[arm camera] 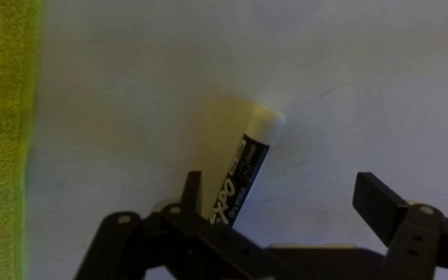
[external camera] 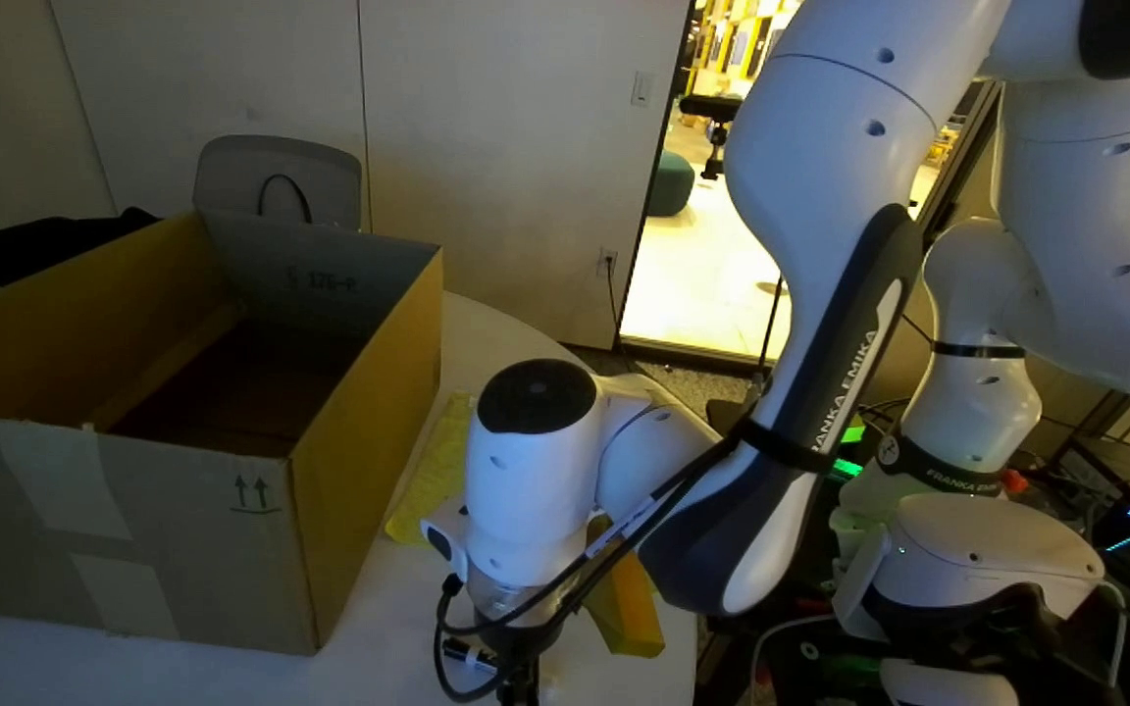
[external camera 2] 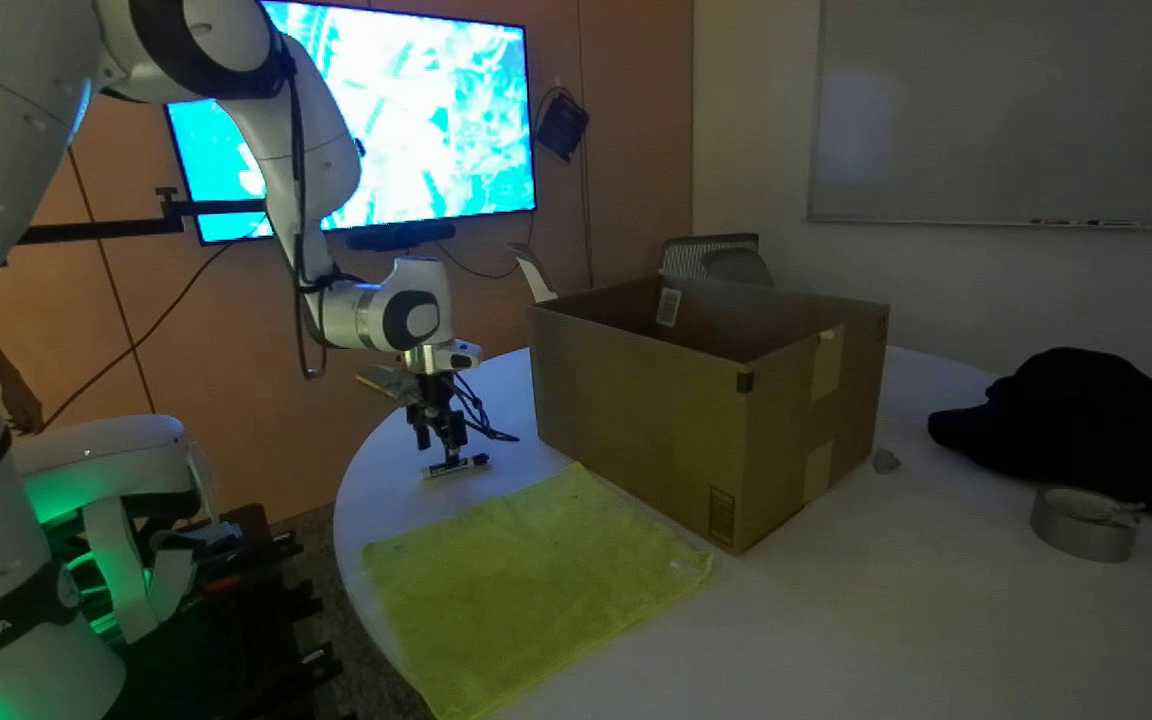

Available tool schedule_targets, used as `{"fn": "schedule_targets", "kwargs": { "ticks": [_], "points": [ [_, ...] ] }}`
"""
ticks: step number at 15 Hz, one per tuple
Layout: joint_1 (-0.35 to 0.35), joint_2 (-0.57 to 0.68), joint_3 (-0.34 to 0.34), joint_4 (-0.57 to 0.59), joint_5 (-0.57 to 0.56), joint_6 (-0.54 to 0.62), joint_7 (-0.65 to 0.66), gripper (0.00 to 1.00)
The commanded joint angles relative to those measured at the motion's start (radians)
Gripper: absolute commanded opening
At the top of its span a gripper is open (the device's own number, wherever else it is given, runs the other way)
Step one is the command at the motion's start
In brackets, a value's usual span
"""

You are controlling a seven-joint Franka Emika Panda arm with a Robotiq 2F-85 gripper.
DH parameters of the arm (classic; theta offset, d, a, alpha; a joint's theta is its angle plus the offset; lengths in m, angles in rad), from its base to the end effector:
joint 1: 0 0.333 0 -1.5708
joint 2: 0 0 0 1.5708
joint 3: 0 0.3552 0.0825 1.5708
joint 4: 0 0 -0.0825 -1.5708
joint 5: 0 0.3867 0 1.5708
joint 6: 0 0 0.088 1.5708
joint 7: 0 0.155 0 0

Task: Put the black marker on the yellow towel, fold the towel and place it inside the brown box

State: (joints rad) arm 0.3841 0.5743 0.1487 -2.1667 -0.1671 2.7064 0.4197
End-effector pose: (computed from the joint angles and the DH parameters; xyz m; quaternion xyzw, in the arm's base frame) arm 0.4899 0.2971 0.1083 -0.9925 -0.1212 0.0131 0.0002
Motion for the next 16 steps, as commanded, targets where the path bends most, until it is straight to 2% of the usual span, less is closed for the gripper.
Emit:
{"fn": "schedule_targets", "kwargs": {
  "ticks": [1, 11, 16],
  "points": [
    [0.03, 0.015, -0.026, 0.007, 0.029, 0.028, -0.02, 1.0],
    [-0.009, 0.081, 0.006, 0.007, 0.137, 0.097, -0.089, 1.0],
    [0.015, 0.056, -0.023, 0.006, 0.128, 0.08, -0.083, 1.0]
  ]
}}
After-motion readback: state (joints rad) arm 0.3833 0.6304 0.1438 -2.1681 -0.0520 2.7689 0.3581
